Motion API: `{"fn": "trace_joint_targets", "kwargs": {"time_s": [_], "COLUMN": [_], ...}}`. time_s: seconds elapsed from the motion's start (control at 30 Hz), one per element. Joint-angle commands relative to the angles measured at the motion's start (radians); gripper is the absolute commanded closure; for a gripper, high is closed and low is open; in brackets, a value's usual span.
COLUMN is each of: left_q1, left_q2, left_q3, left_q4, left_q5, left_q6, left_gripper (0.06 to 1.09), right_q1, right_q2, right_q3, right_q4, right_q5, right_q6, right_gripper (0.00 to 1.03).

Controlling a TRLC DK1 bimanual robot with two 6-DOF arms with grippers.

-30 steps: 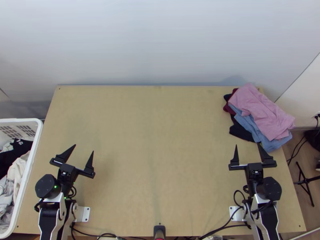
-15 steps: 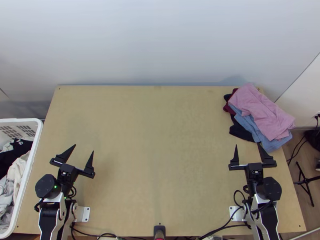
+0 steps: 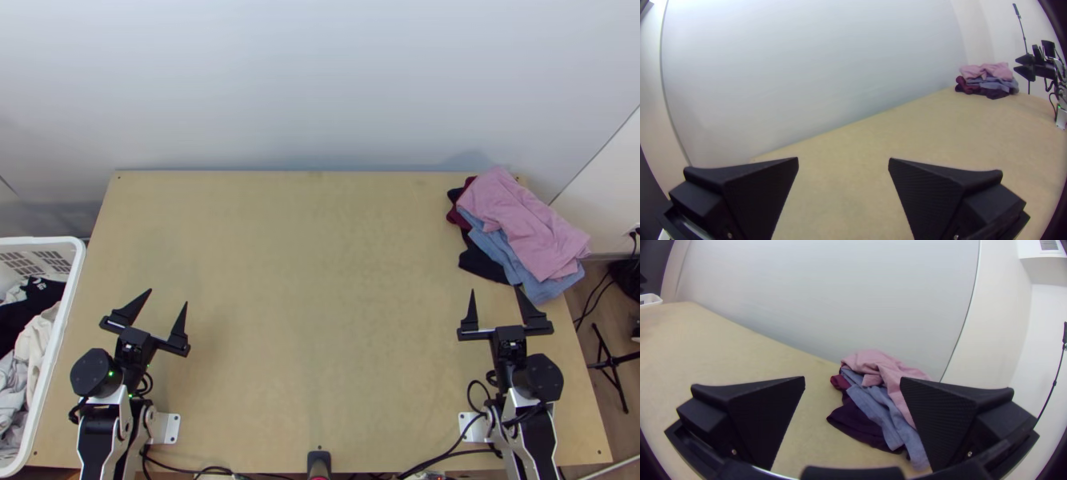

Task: Fold the t-shirt

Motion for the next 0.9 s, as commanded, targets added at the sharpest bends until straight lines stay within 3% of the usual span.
{"fn": "trace_joint_targets", "kwargs": {"time_s": [0.0,0.43,0.67,0.87], "left_q1": [0.0,-0.008,-0.271,-0.31], "left_q2": [0.0,0.005,0.0,0.0], "left_q3": [0.0,0.002,0.006,0.006], "left_q4": [0.0,-0.006,-0.036,-0.036], "left_q5": [0.0,0.0,0.002,0.002], "left_q6": [0.0,0.0,0.0,0.0], "left_gripper": [0.1,0.1,0.1,0.1], "right_q1": [0.0,0.0,0.0,0.0], "right_q2": [0.0,0.0,0.0,0.0], "right_q3": [0.0,0.0,0.0,0.0], "right_q4": [-0.001,-0.001,-0.001,0.001], "right_q5": [0.0,0.0,0.0,0.0], "right_q6": [0.0,0.0,-0.001,0.0], "right_gripper": [0.04,0.04,0.04,0.04]}}
